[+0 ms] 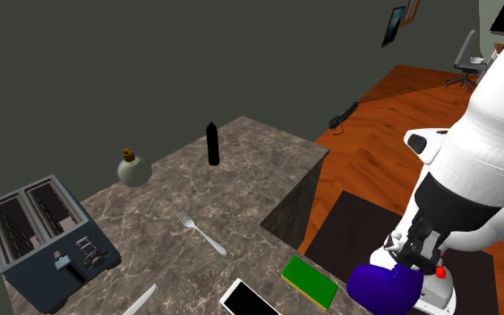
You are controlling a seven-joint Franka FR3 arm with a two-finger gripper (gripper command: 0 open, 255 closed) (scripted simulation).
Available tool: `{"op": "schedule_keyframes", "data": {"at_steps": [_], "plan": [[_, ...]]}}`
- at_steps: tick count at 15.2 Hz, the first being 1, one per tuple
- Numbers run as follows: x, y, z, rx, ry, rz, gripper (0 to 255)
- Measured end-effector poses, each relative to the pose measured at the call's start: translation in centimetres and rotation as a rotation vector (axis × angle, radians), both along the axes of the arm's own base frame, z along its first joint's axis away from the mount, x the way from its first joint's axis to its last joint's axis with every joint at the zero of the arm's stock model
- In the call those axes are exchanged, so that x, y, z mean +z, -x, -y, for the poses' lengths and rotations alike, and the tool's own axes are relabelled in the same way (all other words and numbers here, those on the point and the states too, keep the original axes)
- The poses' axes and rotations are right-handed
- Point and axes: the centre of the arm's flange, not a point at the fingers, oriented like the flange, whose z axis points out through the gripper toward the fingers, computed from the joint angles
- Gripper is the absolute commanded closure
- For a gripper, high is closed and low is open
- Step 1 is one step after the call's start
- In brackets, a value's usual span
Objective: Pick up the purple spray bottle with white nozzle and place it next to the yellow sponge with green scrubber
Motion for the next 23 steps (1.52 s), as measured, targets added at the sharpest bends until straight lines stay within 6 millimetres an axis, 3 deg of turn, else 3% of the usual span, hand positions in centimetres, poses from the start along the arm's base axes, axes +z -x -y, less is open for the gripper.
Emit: {"op": "schedule_keyframes", "data": {"at_steps": [15,21,22,23], "plan": [[-8.0,-0.1,0.1,0.0,0.0,0.0,255],[-8.4,0.0,0.0,0.0,0.0,0.0,255],[-8.4,0.0,0.0,0.0,0.0,0.0,0],[-8.4,0.0,0.0,0.0,0.0,0.0,0]]}}
